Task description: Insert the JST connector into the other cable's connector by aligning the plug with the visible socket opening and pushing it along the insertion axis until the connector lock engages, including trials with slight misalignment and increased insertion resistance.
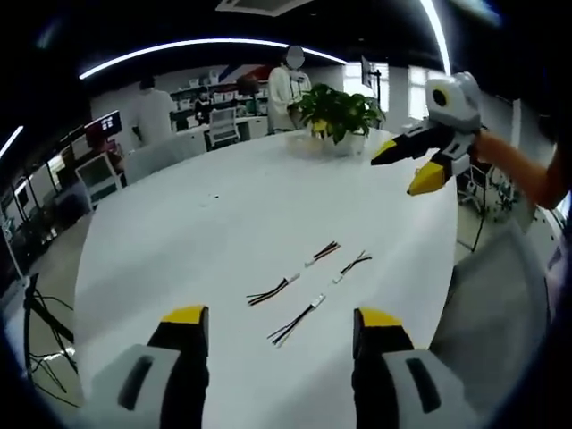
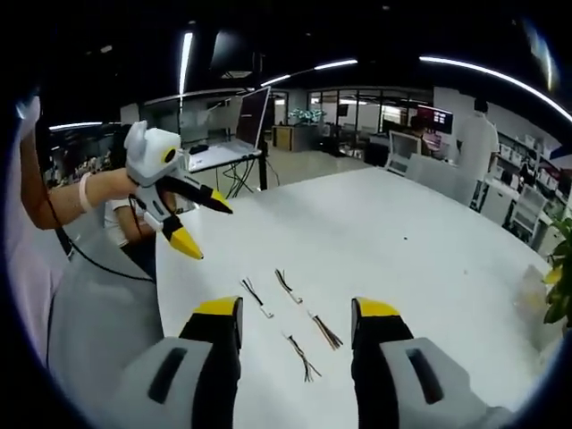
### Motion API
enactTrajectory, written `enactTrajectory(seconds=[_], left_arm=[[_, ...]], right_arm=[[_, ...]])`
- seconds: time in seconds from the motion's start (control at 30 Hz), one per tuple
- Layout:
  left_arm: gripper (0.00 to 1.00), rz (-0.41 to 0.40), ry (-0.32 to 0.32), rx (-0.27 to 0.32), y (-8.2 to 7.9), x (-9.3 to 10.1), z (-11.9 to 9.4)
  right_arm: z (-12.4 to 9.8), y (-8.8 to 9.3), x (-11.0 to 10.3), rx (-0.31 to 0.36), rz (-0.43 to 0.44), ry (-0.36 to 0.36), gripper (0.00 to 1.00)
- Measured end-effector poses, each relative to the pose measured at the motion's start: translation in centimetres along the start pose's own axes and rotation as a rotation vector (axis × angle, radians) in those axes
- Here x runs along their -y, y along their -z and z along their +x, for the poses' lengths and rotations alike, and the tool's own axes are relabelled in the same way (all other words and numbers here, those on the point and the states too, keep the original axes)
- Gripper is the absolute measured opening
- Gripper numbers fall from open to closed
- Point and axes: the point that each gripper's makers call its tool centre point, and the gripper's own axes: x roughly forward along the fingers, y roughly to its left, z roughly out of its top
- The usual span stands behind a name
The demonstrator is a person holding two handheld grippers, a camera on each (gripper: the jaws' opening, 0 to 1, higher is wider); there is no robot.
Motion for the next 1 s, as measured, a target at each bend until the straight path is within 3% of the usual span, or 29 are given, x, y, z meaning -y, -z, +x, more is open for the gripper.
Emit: enactTrajectory(seconds=[0.33,0.43,0.53,1.0], left_arm=[[0.58,-0.018,0.017,0.014,0.3,-0.9,1.2],[0.55,-0.047,0.029,0.017,0.6,-1.1,1.8],[0.54,-0.089,0.043,0.002,1.2,-1.3,2.4],[0.53,-0.02,0.077,-0.034,2.2,-1.2,4.0]], right_arm=[[1.0,0.3,1.5,0.023,0.057,0.044,0.46],[1.5,0.3,1.3,0.049,0.074,0.027,0.45],[2.0,0.7,1.5,0.031,0.067,0.035,0.45],[4.7,2.6,1.3,-0.017,0.062,0.019,0.43]])
